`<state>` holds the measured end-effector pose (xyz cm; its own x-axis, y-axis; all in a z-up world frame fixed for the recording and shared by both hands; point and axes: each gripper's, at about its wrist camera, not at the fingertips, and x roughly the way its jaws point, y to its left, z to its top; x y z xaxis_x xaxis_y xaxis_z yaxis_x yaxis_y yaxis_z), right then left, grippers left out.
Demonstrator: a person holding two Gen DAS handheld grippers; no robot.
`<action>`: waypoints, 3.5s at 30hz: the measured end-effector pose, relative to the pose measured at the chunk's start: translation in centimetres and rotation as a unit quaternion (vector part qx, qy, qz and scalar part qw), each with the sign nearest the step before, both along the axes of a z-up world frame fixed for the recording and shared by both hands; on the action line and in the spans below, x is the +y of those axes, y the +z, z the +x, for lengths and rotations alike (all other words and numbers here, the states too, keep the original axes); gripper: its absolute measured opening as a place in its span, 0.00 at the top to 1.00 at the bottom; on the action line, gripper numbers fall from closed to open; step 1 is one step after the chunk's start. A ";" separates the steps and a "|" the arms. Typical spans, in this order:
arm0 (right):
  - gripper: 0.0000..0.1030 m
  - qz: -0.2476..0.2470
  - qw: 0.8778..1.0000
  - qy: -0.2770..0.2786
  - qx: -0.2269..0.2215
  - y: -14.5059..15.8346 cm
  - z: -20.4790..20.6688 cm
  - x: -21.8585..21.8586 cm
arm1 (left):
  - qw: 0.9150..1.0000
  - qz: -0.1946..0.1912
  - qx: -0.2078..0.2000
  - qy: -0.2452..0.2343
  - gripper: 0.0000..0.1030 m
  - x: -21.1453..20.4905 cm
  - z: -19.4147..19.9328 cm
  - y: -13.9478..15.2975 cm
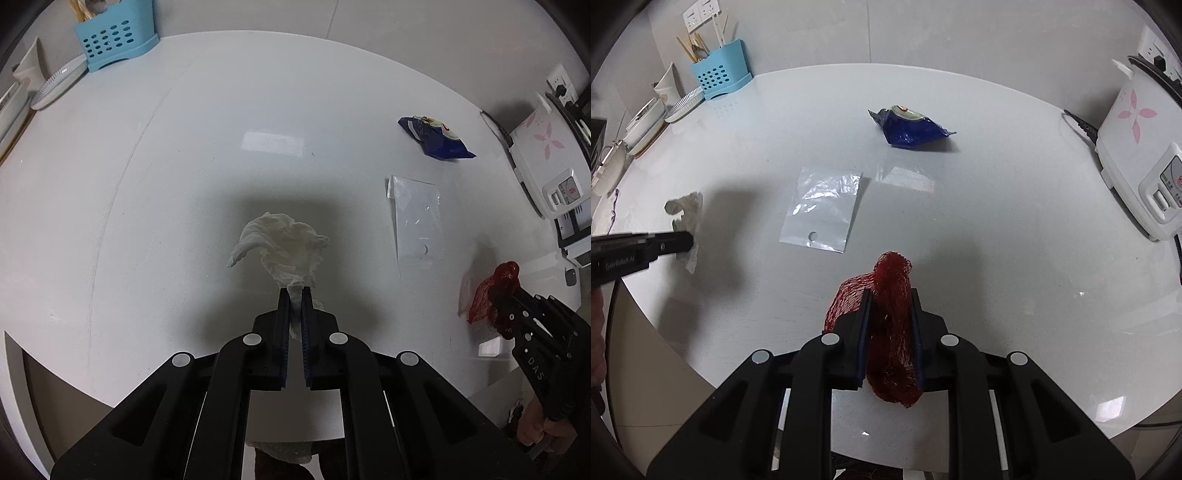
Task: Collect trash
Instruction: 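Carry the tissue and red mesh bag down over the wastebasket, then open both tools to drop the tissue and mesh bag into the wastebasket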
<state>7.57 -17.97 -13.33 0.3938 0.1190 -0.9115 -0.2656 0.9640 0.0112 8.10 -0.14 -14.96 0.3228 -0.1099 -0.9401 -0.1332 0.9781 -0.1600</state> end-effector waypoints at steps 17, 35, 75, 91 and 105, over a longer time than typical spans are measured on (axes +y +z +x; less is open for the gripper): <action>0.83 0.022 0.999 -0.017 -0.031 4.0 -4.5 2.4 | 0.999 -0.031 -0.012 -0.013 0.95 1.9 -8.2 2.9; 0.83 0.031 0.999 -0.018 -0.027 2.5 -15.5 6.4 | 0.996 -0.053 0.003 -0.068 0.95 1.9 -18.1 0.2; 0.63 0.007 0.985 -0.009 0.173 -18.7 -19.5 7.9 | 0.990 -0.030 0.123 -0.060 0.95 0.9 -22.5 -15.1; 0.18 -0.004 0.993 -0.037 0.112 -15.1 -21.1 2.6 | 0.984 -0.034 0.140 -0.102 0.94 -2.4 -21.1 -17.5; 0.18 -0.006 0.991 -0.085 0.099 -13.0 -21.5 -2.8 | 0.980 -0.017 0.157 -0.125 0.65 -5.8 -19.4 -19.0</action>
<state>-13.89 -20.75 -26.30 0.2196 0.0555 -0.9740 -0.0930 0.9950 0.0357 -11.27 -5.93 -34.01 -0.0217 -0.1809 -0.9833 0.0614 0.9814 -0.1819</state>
